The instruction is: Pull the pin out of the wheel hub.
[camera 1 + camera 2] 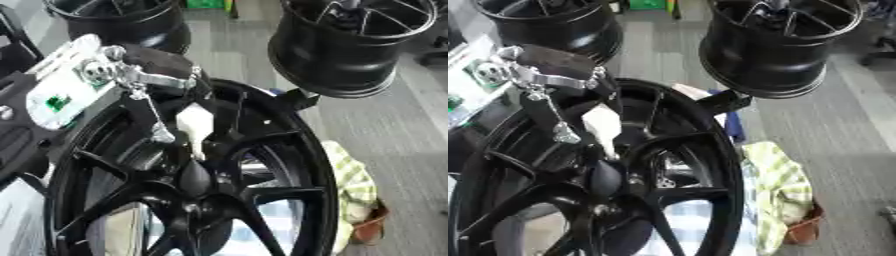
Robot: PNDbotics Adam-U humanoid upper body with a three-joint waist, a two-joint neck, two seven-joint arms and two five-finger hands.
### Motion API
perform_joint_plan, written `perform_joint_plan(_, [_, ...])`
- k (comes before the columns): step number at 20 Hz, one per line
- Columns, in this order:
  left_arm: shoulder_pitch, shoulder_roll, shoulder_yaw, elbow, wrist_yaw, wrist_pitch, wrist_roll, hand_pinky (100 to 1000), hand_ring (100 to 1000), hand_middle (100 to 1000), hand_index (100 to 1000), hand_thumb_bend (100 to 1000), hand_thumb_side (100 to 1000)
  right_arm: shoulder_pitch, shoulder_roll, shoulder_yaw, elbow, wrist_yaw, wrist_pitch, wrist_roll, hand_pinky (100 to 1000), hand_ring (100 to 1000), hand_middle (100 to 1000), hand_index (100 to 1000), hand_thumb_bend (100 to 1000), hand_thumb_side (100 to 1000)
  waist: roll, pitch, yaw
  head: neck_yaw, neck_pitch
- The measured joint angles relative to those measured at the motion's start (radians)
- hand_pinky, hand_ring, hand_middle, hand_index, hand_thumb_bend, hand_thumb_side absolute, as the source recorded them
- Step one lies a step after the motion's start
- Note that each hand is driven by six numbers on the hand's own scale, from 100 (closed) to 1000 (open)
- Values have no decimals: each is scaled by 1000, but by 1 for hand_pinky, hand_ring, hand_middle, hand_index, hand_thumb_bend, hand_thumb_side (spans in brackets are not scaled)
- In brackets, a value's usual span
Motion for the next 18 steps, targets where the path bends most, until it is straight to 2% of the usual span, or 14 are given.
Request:
perform_joint_plan(5, [-1, -1, 4, 1, 3, 5, -5, 702, 571, 338, 519, 195, 100, 0, 4, 0, 0, -1, 1, -5, 764, 583, 569, 715, 399, 290, 0, 0, 0, 0, 0])
perform_joint_plan(8, [-1, -5, 10, 1, 3, 10, -10, 681, 528, 296, 445, 177, 100, 1, 6, 0, 0, -3, 0, -6, 764, 583, 568, 715, 400, 290, 0, 0, 0, 0, 0])
perform_joint_plan(11, [-2, -7, 21, 0, 4, 16, -18, 676, 510, 276, 418, 172, 100, 1, 6, 0, 0, -4, -1, -7, 764, 582, 568, 715, 400, 290, -2, 0, 0, 0, 0])
perform_joint_plan(18, [-39, 12, 92, -45, 30, 38, -40, 675, 490, 254, 396, 190, 100, 6, 6, 0, 0, -4, -1, -7, 765, 583, 568, 716, 400, 290, -3, -6, 5, -1, 0])
